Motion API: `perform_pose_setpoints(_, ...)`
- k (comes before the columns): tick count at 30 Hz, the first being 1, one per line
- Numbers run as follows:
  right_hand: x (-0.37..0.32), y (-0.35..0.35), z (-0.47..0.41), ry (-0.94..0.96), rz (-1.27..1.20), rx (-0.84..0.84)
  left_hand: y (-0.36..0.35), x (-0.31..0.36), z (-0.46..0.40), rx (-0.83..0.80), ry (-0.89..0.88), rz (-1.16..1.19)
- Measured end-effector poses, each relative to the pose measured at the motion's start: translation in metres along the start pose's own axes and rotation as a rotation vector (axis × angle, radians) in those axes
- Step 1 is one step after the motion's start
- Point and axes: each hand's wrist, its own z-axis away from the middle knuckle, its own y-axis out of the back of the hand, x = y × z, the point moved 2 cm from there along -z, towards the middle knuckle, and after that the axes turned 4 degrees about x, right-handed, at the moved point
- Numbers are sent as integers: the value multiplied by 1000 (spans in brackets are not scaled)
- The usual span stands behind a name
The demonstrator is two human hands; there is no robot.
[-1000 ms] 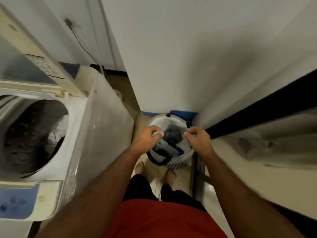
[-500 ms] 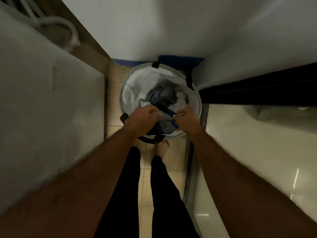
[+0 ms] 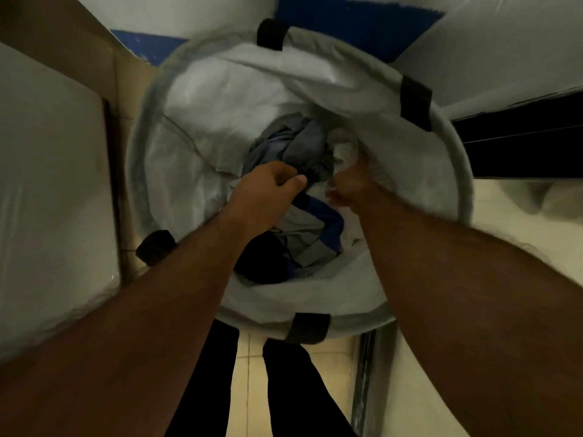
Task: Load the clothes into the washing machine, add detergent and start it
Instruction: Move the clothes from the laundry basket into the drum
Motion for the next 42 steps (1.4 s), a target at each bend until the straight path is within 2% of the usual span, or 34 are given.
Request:
perform_pose_setpoints(2,2,-3,-9,-30,-4,12,-2,-7,-4,26,25,118)
perform_pose_setpoints(6,8,-2,13,-24,214,48,1,-9,12,72,98,286)
perform_pose_setpoints(9,-2,8,64,54,350,100,8,11,37,94,228,450)
perform_pose_setpoints(13,-38,32,153,109,419,80,26,55,83,88,393,557)
perform_pose_setpoints(18,-88,82,279,168,139,57,58,98,152,65,472,618)
perform_pose_setpoints(20,-114,109,340,162,-51,-10,77,116,188,65,570,709)
perform_pose_setpoints(23,-149,155,428,123,-288,-99,95,143,243,-56,635,933)
perform_pose_setpoints(25,-170,181,488,157,-383,-202,110,168,281,-93,632,1088)
perform_pose_setpoints(28,-199,211,559,269,-478,-339,134,203,320,-62,600,1248)
perform_pose_setpoints(30,-212,226,596,343,-525,-410,150,226,341,22,578,1307)
perform_pose_setpoints(32,-220,235,624,395,-526,-464,168,250,362,137,475,1314)
perform_pose_setpoints(34,-224,242,645,450,-501,-492,179,273,382,180,368,1327)
perform_pose_setpoints(36,-227,251,661,510,-484,-463,187,285,398,205,318,1268)
perform_pose_setpoints(38,-231,260,670,604,-448,-327,196,290,409,190,298,1274)
perform_pose_setpoints(40,-232,269,672,749,-336,-197,204,291,416,193,257,1266)
perform_pose_setpoints(42,-231,269,670,876,-219,-161,211,296,427,178,172,1230)
